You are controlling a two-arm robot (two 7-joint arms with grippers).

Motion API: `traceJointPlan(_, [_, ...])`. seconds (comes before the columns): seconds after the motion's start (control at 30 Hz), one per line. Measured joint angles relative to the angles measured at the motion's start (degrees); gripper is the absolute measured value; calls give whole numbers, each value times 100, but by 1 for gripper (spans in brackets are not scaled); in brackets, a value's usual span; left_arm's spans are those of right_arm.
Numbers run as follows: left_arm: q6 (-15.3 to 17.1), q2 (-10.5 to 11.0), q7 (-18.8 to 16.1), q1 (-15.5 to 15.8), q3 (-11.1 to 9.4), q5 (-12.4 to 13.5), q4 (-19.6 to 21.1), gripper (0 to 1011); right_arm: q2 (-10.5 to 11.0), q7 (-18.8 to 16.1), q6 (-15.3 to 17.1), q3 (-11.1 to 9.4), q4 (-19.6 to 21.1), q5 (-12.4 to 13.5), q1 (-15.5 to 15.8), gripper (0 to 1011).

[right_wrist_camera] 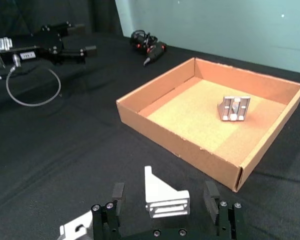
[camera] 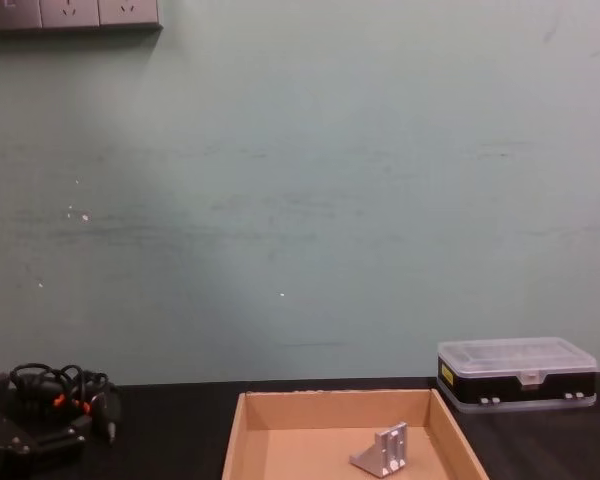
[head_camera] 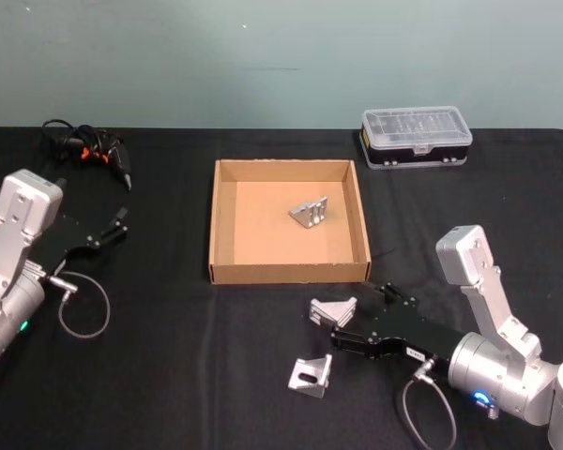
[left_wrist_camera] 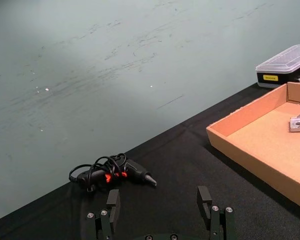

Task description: Use one hand to pick up the angle iron from the table and place it into the box.

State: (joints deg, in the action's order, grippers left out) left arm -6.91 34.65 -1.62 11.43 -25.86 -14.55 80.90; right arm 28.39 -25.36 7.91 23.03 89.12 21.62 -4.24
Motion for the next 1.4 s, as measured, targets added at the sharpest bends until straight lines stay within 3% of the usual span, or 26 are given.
traceJointPlan(0.27, [0,0,0,0,0,0,0,1011,-23,-35,-199,-41,19,63,41,1000])
traceJointPlan(0.6, [0,0,0,0,0,0,0,1011,-30,12,-74,10,18,19,18,1000])
traceJointPlan(1.4, [0,0,0,0,0,0,0,1011,-208,412,324,88,87,-553,6,1000])
